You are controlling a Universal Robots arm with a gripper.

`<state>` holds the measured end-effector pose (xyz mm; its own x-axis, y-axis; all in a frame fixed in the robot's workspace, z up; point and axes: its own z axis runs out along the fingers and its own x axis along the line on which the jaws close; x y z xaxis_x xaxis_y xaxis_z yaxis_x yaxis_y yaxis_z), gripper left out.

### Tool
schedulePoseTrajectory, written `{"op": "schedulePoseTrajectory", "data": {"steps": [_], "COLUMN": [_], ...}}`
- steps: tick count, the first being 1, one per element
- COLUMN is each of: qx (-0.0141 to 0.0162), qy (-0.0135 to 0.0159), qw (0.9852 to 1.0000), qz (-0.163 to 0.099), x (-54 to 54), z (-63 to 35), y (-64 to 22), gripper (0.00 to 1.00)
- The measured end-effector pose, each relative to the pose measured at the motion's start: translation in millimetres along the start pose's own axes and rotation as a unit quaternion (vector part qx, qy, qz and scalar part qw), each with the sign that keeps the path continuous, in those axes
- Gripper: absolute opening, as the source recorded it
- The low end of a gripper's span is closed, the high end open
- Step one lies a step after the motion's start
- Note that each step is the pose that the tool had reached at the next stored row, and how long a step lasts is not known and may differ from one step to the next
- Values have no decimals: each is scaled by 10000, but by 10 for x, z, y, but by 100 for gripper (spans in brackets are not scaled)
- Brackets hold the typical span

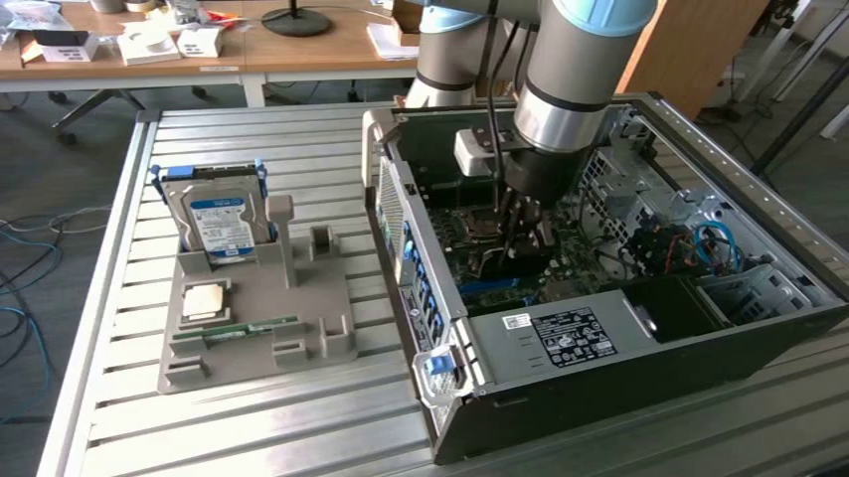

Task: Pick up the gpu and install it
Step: 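Insert the gpu into the slot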

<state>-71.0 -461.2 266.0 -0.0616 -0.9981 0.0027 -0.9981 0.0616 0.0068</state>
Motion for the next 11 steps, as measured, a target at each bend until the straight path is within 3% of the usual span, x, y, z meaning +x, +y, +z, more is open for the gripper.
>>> {"op": "schedulePoseTrajectory", "data": {"steps": [11], "qx": [-1], "qy": [2], "qw": [10000], "qz": [0], "x": [-2], "z": [2], "y": [1], "gripper": [26]}}
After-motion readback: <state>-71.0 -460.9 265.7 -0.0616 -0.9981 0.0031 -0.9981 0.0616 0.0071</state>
